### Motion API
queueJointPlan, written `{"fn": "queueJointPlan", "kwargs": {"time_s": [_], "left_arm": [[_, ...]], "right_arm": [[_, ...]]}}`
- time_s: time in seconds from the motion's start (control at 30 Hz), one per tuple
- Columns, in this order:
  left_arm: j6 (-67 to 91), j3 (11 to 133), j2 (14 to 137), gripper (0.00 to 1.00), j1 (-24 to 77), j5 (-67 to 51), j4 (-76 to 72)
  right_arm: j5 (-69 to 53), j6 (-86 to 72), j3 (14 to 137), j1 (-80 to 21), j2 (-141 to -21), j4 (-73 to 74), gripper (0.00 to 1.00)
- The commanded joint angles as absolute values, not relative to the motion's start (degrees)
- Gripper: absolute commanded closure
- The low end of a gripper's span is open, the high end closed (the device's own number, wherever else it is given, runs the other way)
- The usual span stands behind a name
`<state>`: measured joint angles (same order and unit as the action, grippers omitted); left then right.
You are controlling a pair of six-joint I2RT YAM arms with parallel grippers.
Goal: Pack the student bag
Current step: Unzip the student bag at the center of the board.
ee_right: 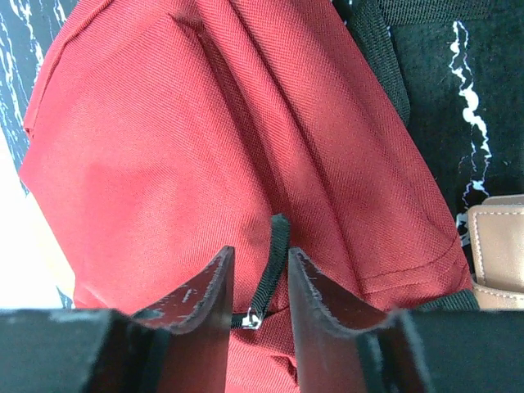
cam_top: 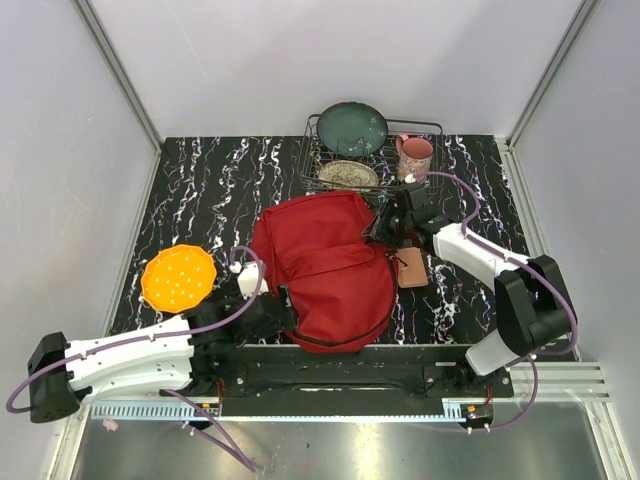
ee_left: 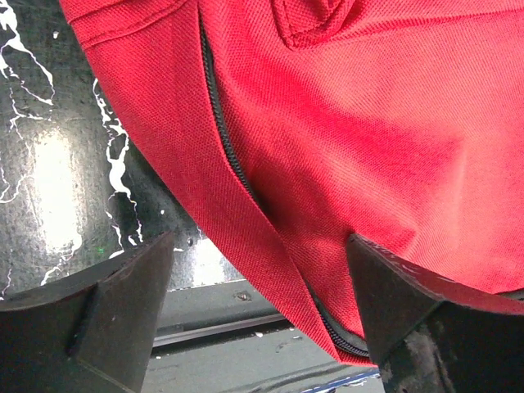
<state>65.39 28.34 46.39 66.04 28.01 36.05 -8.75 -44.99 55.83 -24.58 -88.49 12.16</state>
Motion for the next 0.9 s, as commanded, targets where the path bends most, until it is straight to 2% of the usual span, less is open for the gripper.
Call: {"fn": "queueJointPlan", "kwargs": {"time_s": [0.0,0.1,0.17,0.2,0.23,0.3,0.33,0.4,0.53,0.6,0.7,0.77,0.87], "left_arm": [[63.81,29.62,47.46,0.18,65.83,27.07,32.17],[63.46,29.79,47.81,0.25,65.83,27.25,31.9],[63.37,29.62,48.07,0.27,65.83,27.25,31.91],[63.37,29.62,48.16,0.28,65.83,27.16,31.9],[63.46,29.53,48.34,0.28,65.92,27.07,31.9],[63.46,29.44,48.51,0.28,65.83,26.81,31.82],[63.46,29.36,48.69,0.28,65.83,26.72,31.82],[63.54,29.36,48.87,0.29,65.83,26.72,31.82],[63.54,29.44,49.22,0.29,65.83,26.63,31.64],[63.54,29.44,49.31,0.29,65.83,26.54,31.38],[63.37,29.44,49.48,0.29,65.83,26.46,31.11],[63.28,29.27,49.57,0.3,65.92,26.28,30.85],[63.02,29.01,49.83,0.34,65.83,26.1,30.24]], "right_arm": [[-9.84,-44.12,58.53,-24.26,-90.0,9.58,0.65],[-9.23,-43.51,58.8,-24.26,-90.61,9.4,0.72],[-9.14,-43.24,58.89,-24.26,-90.88,9.49,0.89],[-8.97,-43.24,58.97,-24.26,-91.14,9.41,0.94],[-8.96,-43.24,58.97,-24.34,-91.06,9.4,0.93],[-8.88,-43.16,58.71,-24.26,-91.23,9.4,0.84],[-8.79,-43.24,58.54,-24.26,-91.06,9.32,0.72],[-8.7,-43.33,58.19,-24.26,-90.97,9.23,0.62],[-8.35,-43.51,57.83,-24.26,-91.23,8.79,0.6],[-8.7,-43.77,58.01,-24.26,-91.93,8.35,0.66],[-9.31,-43.77,58.71,-24.34,-93.24,7.74,0.81],[-9.4,-43.68,59.06,-24.26,-93.51,7.65,0.87],[-9.05,-43.07,59.06,-24.26,-92.9,7.65,0.98]]}}
